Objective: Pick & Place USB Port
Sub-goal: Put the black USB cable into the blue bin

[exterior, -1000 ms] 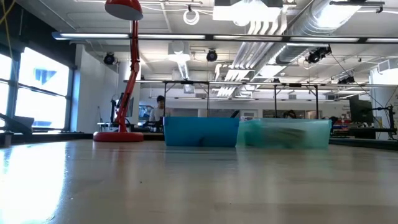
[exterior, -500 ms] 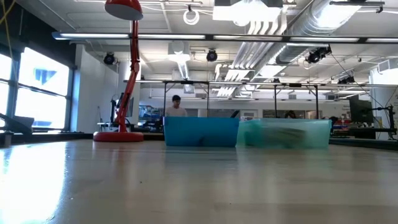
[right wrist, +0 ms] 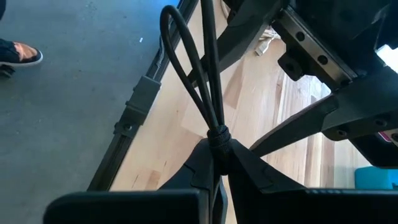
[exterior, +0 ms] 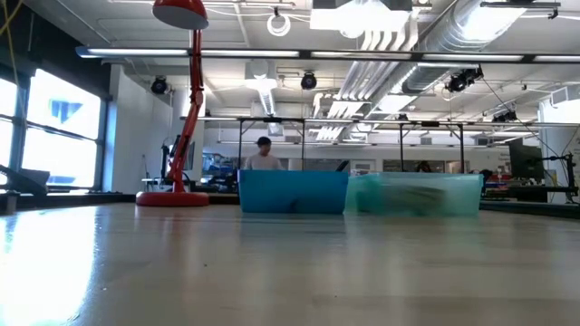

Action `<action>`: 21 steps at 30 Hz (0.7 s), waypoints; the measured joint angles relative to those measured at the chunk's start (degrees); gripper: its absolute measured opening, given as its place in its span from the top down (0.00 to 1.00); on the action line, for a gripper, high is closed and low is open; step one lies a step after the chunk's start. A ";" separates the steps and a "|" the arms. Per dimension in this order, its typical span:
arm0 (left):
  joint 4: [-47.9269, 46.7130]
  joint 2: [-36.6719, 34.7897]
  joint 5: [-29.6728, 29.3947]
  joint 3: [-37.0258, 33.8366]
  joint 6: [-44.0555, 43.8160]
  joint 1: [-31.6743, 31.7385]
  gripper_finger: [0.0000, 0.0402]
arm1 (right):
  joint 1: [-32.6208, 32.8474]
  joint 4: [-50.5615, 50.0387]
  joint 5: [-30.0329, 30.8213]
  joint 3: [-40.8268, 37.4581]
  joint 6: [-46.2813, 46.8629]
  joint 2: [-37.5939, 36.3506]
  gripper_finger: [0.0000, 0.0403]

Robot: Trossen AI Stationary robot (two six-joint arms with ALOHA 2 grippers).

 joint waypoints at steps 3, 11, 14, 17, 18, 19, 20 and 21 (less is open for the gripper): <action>0.03 0.01 1.17 0.02 0.25 0.00 0.45 | -0.24 0.20 0.00 0.00 -0.61 0.00 0.96; -0.96 -0.01 1.67 0.10 0.32 0.02 0.45 | -1.09 0.20 -0.14 0.00 -1.70 0.01 0.96; -2.63 -0.08 1.60 0.26 0.40 0.02 0.45 | -1.11 0.17 0.00 -0.05 -1.89 0.04 0.96; -4.57 -0.27 0.70 0.39 -0.07 0.00 0.45 | -1.11 -0.24 1.00 -0.15 -1.66 -0.06 0.96; -5.10 -0.33 0.18 0.45 -0.18 0.00 0.45 | -1.09 -0.44 1.24 -0.15 -1.62 -0.13 0.96; -5.64 -0.37 -0.36 0.48 -0.27 -0.03 0.45 | -1.09 -0.57 1.35 -0.15 -1.58 -0.21 0.96; -6.11 -0.42 -0.92 0.51 -0.62 -0.08 0.45 | -1.04 -0.68 1.64 -0.21 -1.56 -0.38 0.96; -6.33 -0.45 -1.18 0.58 -1.14 -0.11 0.45 | -0.92 -0.69 2.03 -0.24 -1.47 -0.45 0.96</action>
